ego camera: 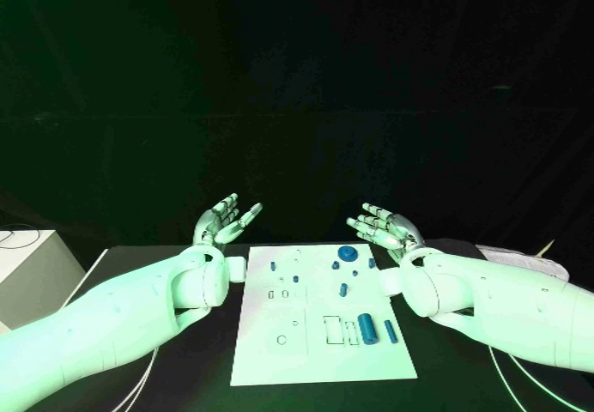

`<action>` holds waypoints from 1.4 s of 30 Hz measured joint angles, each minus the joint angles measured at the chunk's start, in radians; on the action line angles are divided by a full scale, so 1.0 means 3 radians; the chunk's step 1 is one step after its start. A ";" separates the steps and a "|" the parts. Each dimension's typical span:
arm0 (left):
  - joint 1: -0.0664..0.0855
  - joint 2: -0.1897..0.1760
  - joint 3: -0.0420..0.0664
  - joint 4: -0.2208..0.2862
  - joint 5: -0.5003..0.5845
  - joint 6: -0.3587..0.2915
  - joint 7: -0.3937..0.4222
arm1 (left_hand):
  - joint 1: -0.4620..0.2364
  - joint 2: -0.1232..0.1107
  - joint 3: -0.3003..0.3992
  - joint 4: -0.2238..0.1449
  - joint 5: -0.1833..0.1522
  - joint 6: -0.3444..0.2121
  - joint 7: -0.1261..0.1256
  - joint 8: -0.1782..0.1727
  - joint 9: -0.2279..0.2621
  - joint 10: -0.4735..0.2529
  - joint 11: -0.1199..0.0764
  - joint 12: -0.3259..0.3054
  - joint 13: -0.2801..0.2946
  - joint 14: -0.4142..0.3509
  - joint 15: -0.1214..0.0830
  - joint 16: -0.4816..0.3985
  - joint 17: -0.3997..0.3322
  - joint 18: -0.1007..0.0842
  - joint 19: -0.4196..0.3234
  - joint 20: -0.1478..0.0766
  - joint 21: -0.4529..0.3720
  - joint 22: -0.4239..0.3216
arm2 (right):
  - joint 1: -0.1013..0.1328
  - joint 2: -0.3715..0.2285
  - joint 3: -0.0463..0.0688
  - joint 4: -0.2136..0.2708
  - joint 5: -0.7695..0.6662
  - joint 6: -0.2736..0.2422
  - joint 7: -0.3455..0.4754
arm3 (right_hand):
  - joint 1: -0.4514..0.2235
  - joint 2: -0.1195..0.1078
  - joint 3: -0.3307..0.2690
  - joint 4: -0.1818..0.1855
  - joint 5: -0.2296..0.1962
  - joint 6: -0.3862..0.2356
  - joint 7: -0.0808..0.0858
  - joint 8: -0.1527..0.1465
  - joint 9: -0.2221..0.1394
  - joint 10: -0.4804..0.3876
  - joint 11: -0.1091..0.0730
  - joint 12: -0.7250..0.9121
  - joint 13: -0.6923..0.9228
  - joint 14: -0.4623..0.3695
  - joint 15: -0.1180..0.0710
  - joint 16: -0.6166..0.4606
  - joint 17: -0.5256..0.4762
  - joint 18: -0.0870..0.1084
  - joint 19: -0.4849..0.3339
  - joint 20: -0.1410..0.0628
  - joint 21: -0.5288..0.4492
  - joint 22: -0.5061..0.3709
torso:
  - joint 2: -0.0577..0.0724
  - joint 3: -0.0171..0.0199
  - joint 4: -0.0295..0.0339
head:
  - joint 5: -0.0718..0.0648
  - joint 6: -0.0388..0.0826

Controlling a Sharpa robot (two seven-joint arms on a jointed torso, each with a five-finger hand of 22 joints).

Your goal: Assemble the parts on the task board

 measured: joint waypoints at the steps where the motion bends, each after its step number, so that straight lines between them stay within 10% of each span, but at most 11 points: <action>1: 0.0000 0.0016 0.0013 -0.0038 -0.0015 0.0052 -0.0010 | 0.0094 0.0024 0.0019 0.0028 0.0011 0.0067 0.0003 0.0019 0.0008 0.0066 0.0016 0.0017 0.0008 0.0084 0.0037 0.0021 0.0014 0.0047 0.0047 0.0033 0.0015 0.0009 | 0.0025 0.0013 -0.0020 -0.0042 -0.0029 0.0089 -0.0045 | 0.0051 0.0000 0.0020 -0.0020 0.0000 0.0046 0.0004 0.0010 0.0007 0.0042 0.0001 0.0014 0.0002 0.0039 0.0000 0.0010 0.0005 0.0000 0.0031 0.0005 0.0014 0.0004 | 0.0000 0.0000 0.0000 | 0.0000 0.0000; 7: -0.0004 0.0032 0.0024 -0.0088 -0.0067 0.0212 -0.0049 | 0.0179 0.0202 0.0168 0.0032 0.0011 0.0639 0.0036 0.0157 0.0087 0.0722 0.0152 0.0082 0.0057 0.0974 0.0114 0.0205 0.0134 0.0052 0.0978 0.0054 0.0250 0.0114 | 0.0084 0.0037 -0.0065 -0.0141 -0.0143 0.0393 -0.0196 | 0.0275 -0.0010 0.0123 -0.0153 0.0000 0.0503 0.0033 0.0128 0.0076 0.0468 -0.0019 0.0053 0.0031 0.0485 -0.0040 0.0092 0.0057 0.0104 0.0432 0.0012 0.0081 0.0040 | 0.0000 0.0000 0.0000 | 0.0000 0.0000; 10: 0.0000 -0.0112 0.0026 0.0052 -0.0106 0.0307 -0.0068 | 0.0209 0.0238 0.0228 0.0021 0.0011 0.1131 0.0085 0.0276 0.0158 0.1382 0.0198 0.0146 0.0096 0.1817 0.0006 0.0422 0.0269 0.0181 0.1522 0.0042 0.0453 0.0170 | 0.0152 0.0003 -0.0065 -0.0277 -0.0722 0.0415 -0.0193 | 0.0364 -0.0030 0.0179 -0.0226 -0.0037 0.0892 0.0065 0.0222 0.0134 0.0893 -0.0061 0.0079 0.0052 0.0879 -0.0101 0.0164 0.0101 0.0164 0.0886 0.0008 0.0172 0.0075 | 0.0035 -0.0004 -0.0002 | -0.0018 -0.0051; 12: 0.0000 -0.0186 0.0029 0.0105 -0.0133 0.0348 -0.0079 | 0.0222 0.0252 0.0268 0.0006 -0.0003 0.1613 0.0145 0.0410 0.0234 0.2008 0.0166 0.0263 0.0138 0.2087 -0.0063 0.0518 0.0344 0.0180 0.1745 0.0012 0.0554 0.0192 | 0.0189 -0.0026 -0.0051 -0.0330 -0.1115 0.0399 -0.0184 | 0.0406 -0.0057 0.0220 -0.0268 -0.0049 0.1152 0.0098 0.0283 0.0170 0.1169 -0.0098 0.0100 0.0065 0.1129 -0.0152 0.0215 0.0126 0.0209 0.1198 -0.0012 0.0247 0.0098 | 0.0066 -0.0008 -0.0002 | -0.0030 -0.0067; 16: -0.0007 -0.0264 0.0049 0.0247 -0.0184 0.0399 -0.0099 | 0.0299 0.0209 0.0364 0.0007 -0.0003 0.1956 0.0238 0.0520 0.0291 0.2478 0.0052 0.0339 0.0153 0.2492 -0.0203 0.0704 0.0542 0.0180 0.2095 -0.0122 0.0748 0.0251 | 0.0207 -0.0023 -0.0052 -0.0335 -0.1674 0.0367 -0.0182 | 0.0470 -0.0086 0.0264 -0.0332 -0.0073 0.1501 0.0153 0.0362 0.0214 0.1544 -0.0165 0.0118 0.0074 0.1509 -0.0249 0.0308 0.0169 0.0260 0.1652 -0.0085 0.0370 0.0133 | 0.0108 -0.0014 -0.0001 | -0.0046 -0.0077; 23: -0.0003 -0.0466 0.0089 0.0574 -0.0291 0.0451 -0.0129 | 0.0366 0.0084 0.0586 0.0003 -0.0003 0.2090 0.0193 0.0542 0.0329 0.2895 -0.0083 0.0252 0.0147 0.2948 -0.0412 0.1229 0.1095 0.0179 0.2516 -0.0370 0.1272 0.0515 | 0.0314 -0.0025 -0.0038 -0.0353 -0.2634 0.0312 -0.0267 | 0.0518 -0.0134 0.0269 -0.0418 -0.0091 0.1960 0.0244 0.0436 0.0255 0.2163 -0.0318 0.0139 0.0082 0.2298 -0.0491 0.0547 0.0301 0.0259 0.2438 -0.0329 0.0751 0.0291 | 0.0210 -0.0022 0.0030 | -0.0095 -0.0052; 29: -0.0003 -0.0639 0.0117 0.0871 -0.0331 0.0468 -0.0154 | 0.0314 -0.0060 0.0868 -0.0006 -0.0003 0.2124 0.0159 0.0502 0.0372 0.2992 -0.0108 0.0154 0.0142 0.2759 -0.0465 0.2192 0.1915 0.0179 0.2388 -0.0440 0.2235 0.1149 | 0.0424 -0.0030 -0.0025 -0.0371 -0.3303 0.0317 -0.0491 | 0.0475 -0.0237 0.0290 -0.0444 0.0178 0.2257 0.0169 0.0462 0.0282 0.2613 -0.0466 0.0139 0.0099 0.2998 -0.0696 0.0893 0.0581 0.0260 0.2929 -0.0536 0.1310 0.0621 | 0.0286 -0.0030 0.0080 | -0.0151 -0.0019; 33: -0.0005 -0.0730 0.0139 0.1026 -0.0334 0.0480 -0.0169 | 0.0282 -0.0092 0.0993 -0.0016 -0.0003 0.2126 0.0157 0.0496 0.0402 0.3021 -0.0137 0.0154 0.0143 0.2718 -0.0484 0.2519 0.2115 0.0179 0.2290 -0.0435 0.2616 0.1400 | 0.0475 -0.0026 -0.0023 -0.0356 -0.3697 0.0378 -0.0693 | 0.0383 -0.0329 0.0422 -0.0397 0.0310 0.2394 0.0102 0.0475 0.0331 0.2858 -0.0555 0.0139 0.0124 0.3305 -0.0793 0.1556 0.1118 0.0254 0.3247 -0.0625 0.2218 0.1530 | 0.0345 -0.0038 0.0105 | -0.0188 -0.0003; 38: -0.0005 -0.0802 0.0171 0.1167 -0.0334 0.0503 -0.0184 | 0.0273 -0.0127 0.1060 -0.0028 -0.0003 0.2136 0.0147 0.0496 0.0425 0.3043 -0.0138 0.0154 0.0148 0.2713 -0.0488 0.2701 0.2197 0.0179 0.2278 -0.0448 0.2857 0.1550 | 0.0520 -0.0009 -0.0019 -0.0336 -0.4097 0.0502 -0.0932 | 0.0309 -0.0440 0.0574 -0.0331 0.0372 0.2448 0.0071 0.0475 0.0445 0.2990 -0.0609 0.0124 0.0151 0.3444 -0.0849 0.2654 0.2081 0.0082 0.3511 -0.0662 0.3388 0.2816 | 0.0402 -0.0053 0.0124 | -0.0211 0.0006; 39: -0.0005 -0.0816 0.0177 0.1197 -0.0334 0.0510 -0.0188 | 0.0273 -0.0128 0.1066 -0.0021 -0.0003 0.2136 0.0147 0.0496 0.0425 0.3043 -0.0138 0.0154 0.0148 0.2713 -0.0488 0.2710 0.2201 0.0179 0.2278 -0.0447 0.2874 0.1560 | 0.0527 -0.0006 -0.0018 -0.0335 -0.4181 0.0535 -0.0986 | 0.0265 -0.0533 0.0672 -0.0285 0.0345 0.2466 0.0054 0.0475 0.0539 0.3038 -0.0617 0.0112 0.0165 0.3486 -0.0860 0.3368 0.2788 -0.0031 0.3638 -0.0660 0.4099 0.3671 | 0.0414 -0.0057 0.0129 | -0.0218 0.0006; 42: -0.0005 -0.0851 0.0189 0.1263 -0.0334 0.0527 -0.0197 | 0.0272 -0.0129 0.1069 -0.0021 -0.0003 0.2136 0.0147 0.0496 0.0429 0.3043 -0.0138 0.0154 0.0148 0.2713 -0.0488 0.2724 0.2205 0.0179 0.2278 -0.0447 0.2892 0.1576 | 0.0537 0.0003 -0.0018 -0.0335 -0.4367 0.0608 -0.1109 | 0.0253 -0.0545 0.0717 -0.0256 0.0308 0.2469 0.0051 0.0475 0.0604 0.3044 -0.0621 0.0112 0.0167 0.3486 -0.0859 0.3835 0.3200 -0.0057 0.3694 -0.0648 0.4518 0.4146 | 0.0441 -0.0064 0.0139 | -0.0227 0.0008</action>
